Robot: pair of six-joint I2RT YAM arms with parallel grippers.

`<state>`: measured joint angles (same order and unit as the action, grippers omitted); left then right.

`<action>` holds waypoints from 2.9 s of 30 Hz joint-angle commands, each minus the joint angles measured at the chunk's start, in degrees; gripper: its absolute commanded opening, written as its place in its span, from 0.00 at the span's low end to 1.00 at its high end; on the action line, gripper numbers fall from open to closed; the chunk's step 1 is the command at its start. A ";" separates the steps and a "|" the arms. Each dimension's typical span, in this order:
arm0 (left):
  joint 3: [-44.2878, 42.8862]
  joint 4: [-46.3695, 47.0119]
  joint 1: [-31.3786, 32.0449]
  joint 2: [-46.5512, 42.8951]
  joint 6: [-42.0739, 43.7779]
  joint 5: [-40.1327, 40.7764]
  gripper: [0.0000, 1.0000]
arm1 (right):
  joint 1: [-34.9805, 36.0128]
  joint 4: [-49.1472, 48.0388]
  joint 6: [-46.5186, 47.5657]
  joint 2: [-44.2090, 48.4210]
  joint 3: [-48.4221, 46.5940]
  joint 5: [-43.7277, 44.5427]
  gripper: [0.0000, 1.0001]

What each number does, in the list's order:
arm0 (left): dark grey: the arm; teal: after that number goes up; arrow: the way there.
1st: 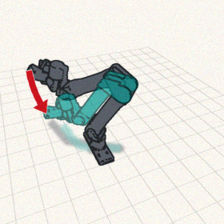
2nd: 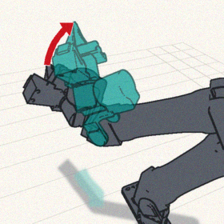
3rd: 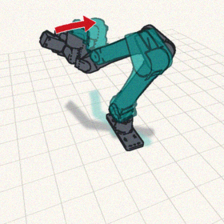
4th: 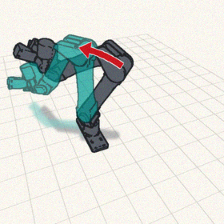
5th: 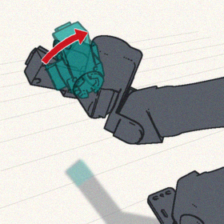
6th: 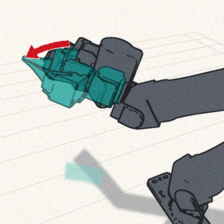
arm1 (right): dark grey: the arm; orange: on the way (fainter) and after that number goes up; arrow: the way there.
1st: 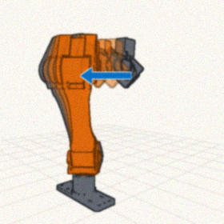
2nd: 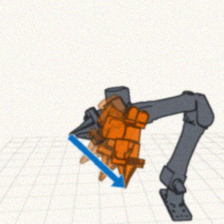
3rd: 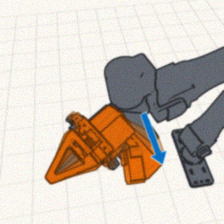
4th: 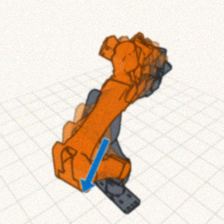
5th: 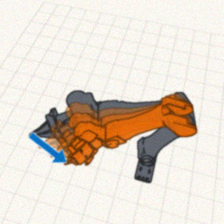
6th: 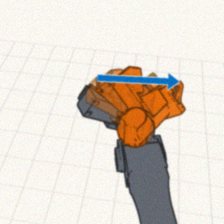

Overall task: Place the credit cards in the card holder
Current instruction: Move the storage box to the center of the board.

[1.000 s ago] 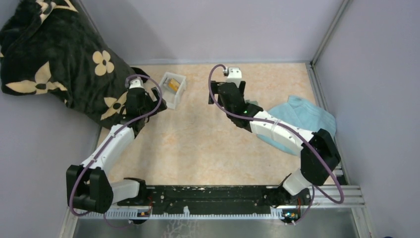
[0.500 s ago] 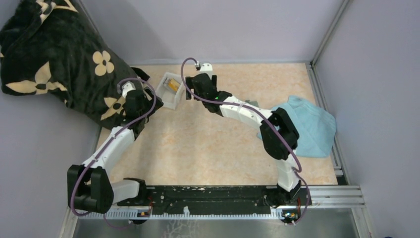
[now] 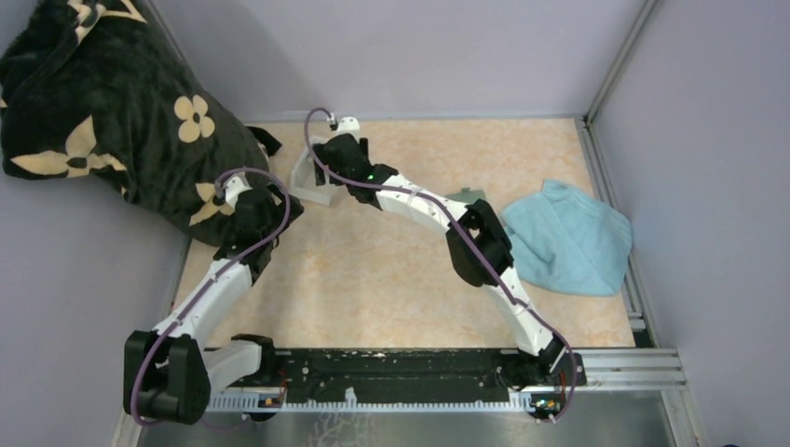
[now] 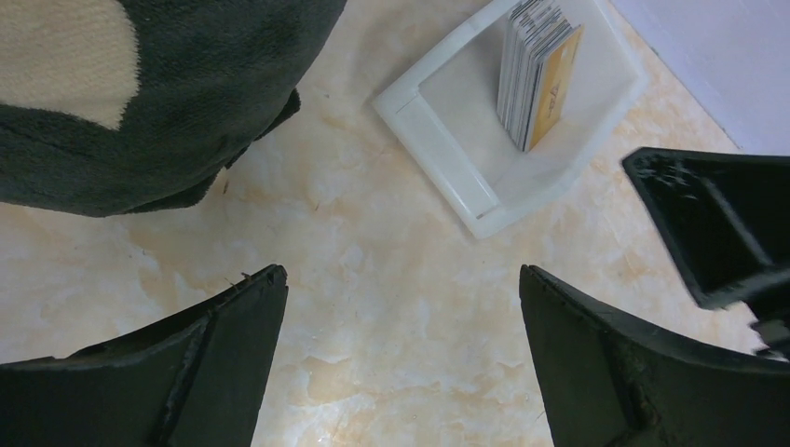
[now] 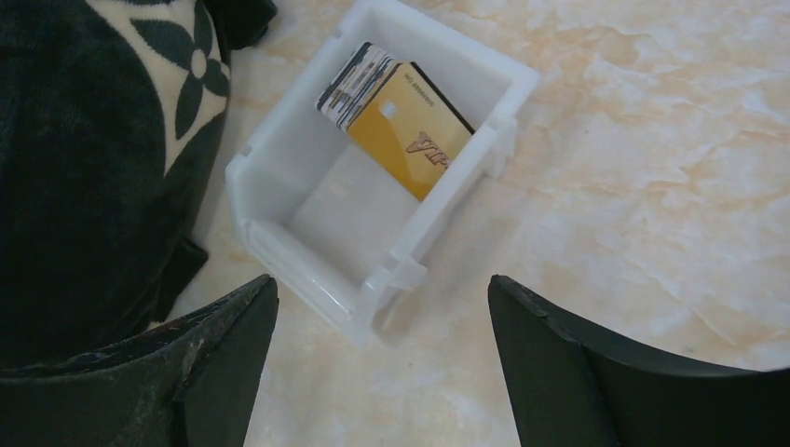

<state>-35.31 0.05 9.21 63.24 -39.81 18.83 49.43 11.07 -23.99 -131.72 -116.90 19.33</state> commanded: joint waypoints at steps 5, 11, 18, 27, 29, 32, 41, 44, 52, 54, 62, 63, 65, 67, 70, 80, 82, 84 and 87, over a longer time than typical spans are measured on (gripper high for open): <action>2.57 2.90 -0.42 -4.82 -0.77 -0.24 0.99 | 1.75 4.94 1.11 -9.38 -13.12 0.61 0.83; 4.38 3.54 -0.42 -6.98 -1.41 -1.24 0.99 | 1.74 8.80 1.23 -15.45 -20.91 3.37 0.79; 5.78 4.18 -0.42 -8.13 -1.65 -1.49 0.99 | 1.64 9.30 3.15 -19.83 -24.80 6.66 0.65; 6.64 4.56 -0.42 -7.75 -2.10 -1.49 0.99 | 1.24 6.24 5.66 -17.17 -18.94 10.28 0.44; 6.87 4.59 -0.42 -7.78 -2.11 -1.73 0.99 | 1.13 5.00 6.54 -15.70 -16.42 10.98 0.40; 7.09 4.61 -0.42 -7.70 -2.03 -2.03 0.99 | 0.81 3.73 7.72 -13.40 -13.22 11.57 0.32; 7.23 4.84 -0.42 -7.54 -1.71 -4.33 0.99 | -2.00 -1.72 11.30 -4.37 1.20 8.95 0.13; 7.58 6.03 -0.42 -7.31 -1.29 -6.47 0.99 | -3.37 -3.25 12.47 -0.44 6.97 7.17 0.08; 9.67 10.08 -0.42 -6.52 0.59 -11.60 0.99 | -6.91 -5.58 14.77 10.22 21.09 0.68 0.07; 9.62 10.50 -0.42 -6.03 1.27 -12.82 0.99 | -7.26 -5.67 15.18 12.34 24.05 0.12 0.07; 10.05 12.32 -0.26 -4.19 2.74 -17.24 0.96 | -7.59 -8.84 14.83 19.61 37.21 -0.41 0.06; 10.07 12.42 -0.25 -3.93 2.85 -17.85 0.95 | -7.59 -9.44 14.51 20.17 38.65 -0.24 0.06; 10.23 12.74 -0.12 -3.41 3.05 -18.76 0.94 | -7.61 -10.35 14.23 21.55 41.48 0.26 0.06; 10.47 13.22 0.08 -3.26 3.16 -19.44 0.93 | -7.73 -11.09 14.00 23.00 43.94 0.86 0.06; 10.95 13.93 0.49 -2.92 3.40 -20.07 0.92 | -7.88 -11.77 13.96 24.67 46.81 1.99 0.06; 9.48 15.29 5.20 1.17 5.27 -19.88 0.88 | -8.90 -12.24 13.80 25.64 48.94 1.36 0.15; 8.67 15.03 6.40 2.15 5.65 -19.03 0.88 | -8.91 -11.99 13.78 25.76 48.65 0.98 0.20; 7.94 14.82 7.64 2.82 5.68 -18.48 0.88 | -8.93 -11.51 13.79 26.10 48.30 0.75 0.26; 7.22 14.71 9.27 3.66 5.24 -17.69 0.88 | -8.91 -10.82 13.87 27.02 47.88 0.57 0.35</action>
<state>-25.54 13.28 16.73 66.17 -35.29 -0.23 40.95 1.04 -10.52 -109.08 -67.85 19.44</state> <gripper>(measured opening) 0.877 0.300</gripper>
